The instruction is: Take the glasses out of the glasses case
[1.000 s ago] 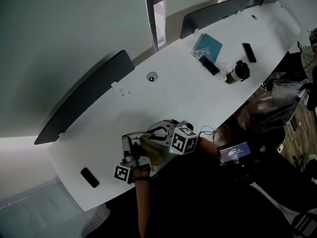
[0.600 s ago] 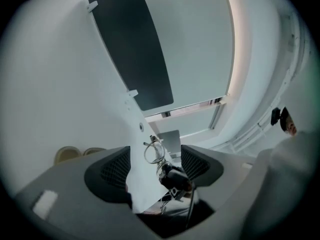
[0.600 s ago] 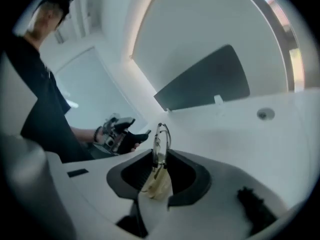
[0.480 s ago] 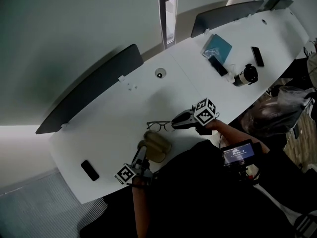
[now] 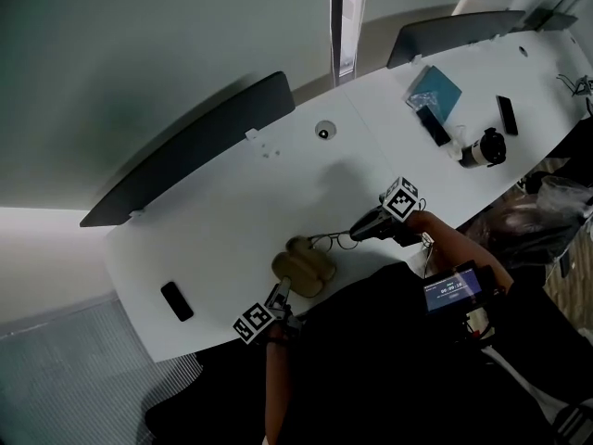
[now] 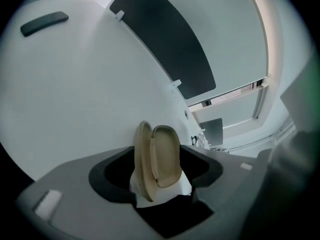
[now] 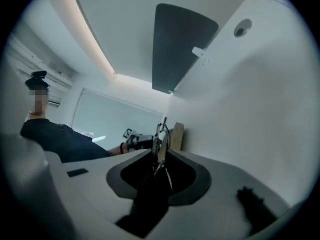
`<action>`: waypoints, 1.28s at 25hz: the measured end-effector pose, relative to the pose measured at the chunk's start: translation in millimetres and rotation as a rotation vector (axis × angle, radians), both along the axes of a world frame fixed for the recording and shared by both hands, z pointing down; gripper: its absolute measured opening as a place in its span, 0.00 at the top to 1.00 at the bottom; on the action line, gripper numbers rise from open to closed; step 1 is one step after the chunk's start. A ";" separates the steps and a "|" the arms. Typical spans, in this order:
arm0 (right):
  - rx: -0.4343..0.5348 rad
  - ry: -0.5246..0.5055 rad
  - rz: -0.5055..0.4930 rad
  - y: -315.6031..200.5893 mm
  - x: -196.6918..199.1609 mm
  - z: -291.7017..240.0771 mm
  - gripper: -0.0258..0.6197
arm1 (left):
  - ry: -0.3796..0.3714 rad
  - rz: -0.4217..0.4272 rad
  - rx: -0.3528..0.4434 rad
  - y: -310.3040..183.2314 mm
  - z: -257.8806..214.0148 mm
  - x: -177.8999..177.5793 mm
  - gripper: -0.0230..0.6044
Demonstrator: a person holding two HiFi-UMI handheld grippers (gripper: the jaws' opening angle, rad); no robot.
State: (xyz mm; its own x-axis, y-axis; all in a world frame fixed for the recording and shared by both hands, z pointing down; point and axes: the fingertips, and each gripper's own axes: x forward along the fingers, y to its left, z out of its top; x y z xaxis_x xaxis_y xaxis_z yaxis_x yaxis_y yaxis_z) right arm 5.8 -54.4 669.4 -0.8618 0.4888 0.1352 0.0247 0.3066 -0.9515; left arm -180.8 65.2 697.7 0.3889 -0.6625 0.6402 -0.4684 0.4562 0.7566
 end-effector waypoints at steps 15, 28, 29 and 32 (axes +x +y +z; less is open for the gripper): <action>-0.066 0.145 -0.157 10.0 29.4 46.0 0.80 | -0.231 0.122 -0.139 -20.2 37.2 -7.9 0.85; -0.036 0.296 -0.210 12.9 33.6 80.7 0.80 | -0.272 0.036 -0.033 -52.0 -1.4 -21.1 0.62; 0.020 0.310 -0.202 9.7 30.4 83.7 0.80 | -0.280 0.042 -0.014 -52.9 -6.3 -19.7 0.62; 0.215 0.333 -0.181 -5.7 19.9 84.4 0.79 | -0.299 0.065 0.028 -55.4 -17.6 -18.9 0.62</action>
